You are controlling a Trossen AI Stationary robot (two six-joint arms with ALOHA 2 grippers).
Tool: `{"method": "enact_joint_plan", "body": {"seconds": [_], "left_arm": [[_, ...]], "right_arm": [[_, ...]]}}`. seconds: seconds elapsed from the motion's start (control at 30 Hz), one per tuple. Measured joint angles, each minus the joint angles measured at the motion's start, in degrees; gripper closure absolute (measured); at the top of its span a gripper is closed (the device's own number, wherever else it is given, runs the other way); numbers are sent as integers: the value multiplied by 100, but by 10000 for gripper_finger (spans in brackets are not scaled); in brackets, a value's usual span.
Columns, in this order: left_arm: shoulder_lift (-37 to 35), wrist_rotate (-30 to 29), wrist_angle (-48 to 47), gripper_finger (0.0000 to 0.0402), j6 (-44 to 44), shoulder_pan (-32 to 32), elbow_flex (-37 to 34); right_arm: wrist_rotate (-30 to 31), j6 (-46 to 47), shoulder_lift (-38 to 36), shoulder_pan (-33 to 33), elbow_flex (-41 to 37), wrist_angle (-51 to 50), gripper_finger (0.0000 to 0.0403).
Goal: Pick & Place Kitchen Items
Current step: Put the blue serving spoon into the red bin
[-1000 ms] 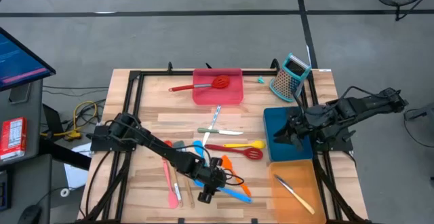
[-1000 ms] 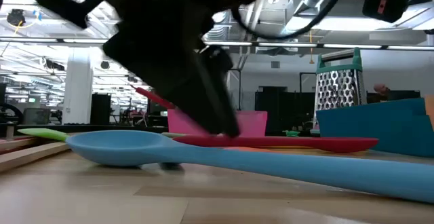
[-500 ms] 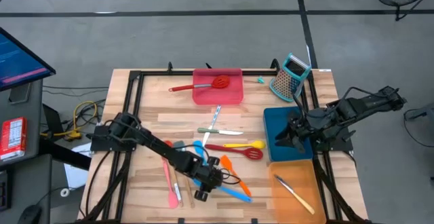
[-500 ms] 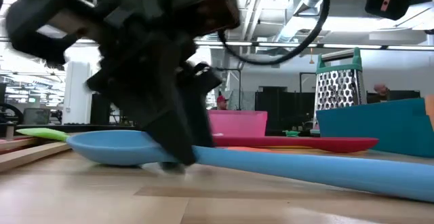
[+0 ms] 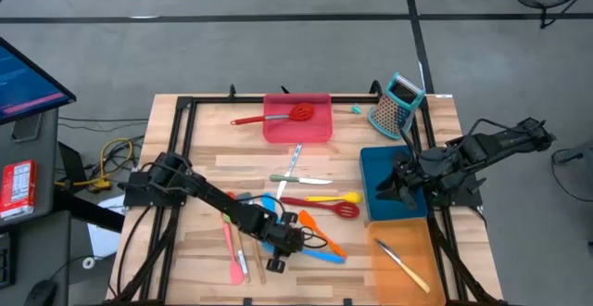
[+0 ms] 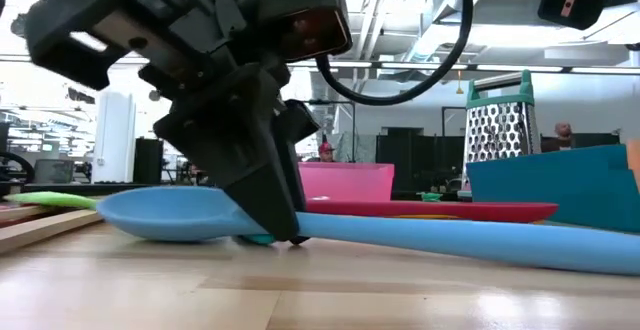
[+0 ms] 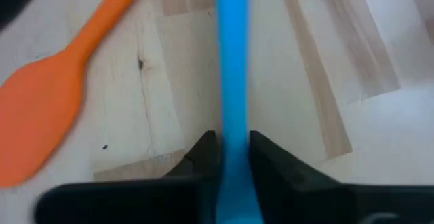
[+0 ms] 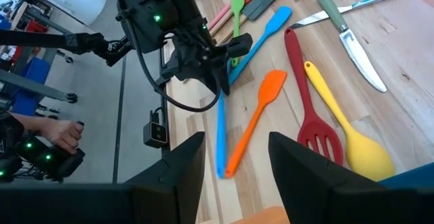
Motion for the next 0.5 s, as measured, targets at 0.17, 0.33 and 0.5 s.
{"method": "enact_joint_plan", "body": {"seconds": [0.17, 0.33, 0.5], "left_arm": [[-65, 55, 30, 385, -179, 93, 0], [-447, -121, -16, 394, -304, 207, -34], [-1198, -246, 32, 397, -606, 285, -32]], "right_arm": [[6, -6, 0, 0, 0, 0, 242], [6, -21, -64, 0, 0, 107, 242], [6, -165, -316, 0, -2, 482, 242]]}}
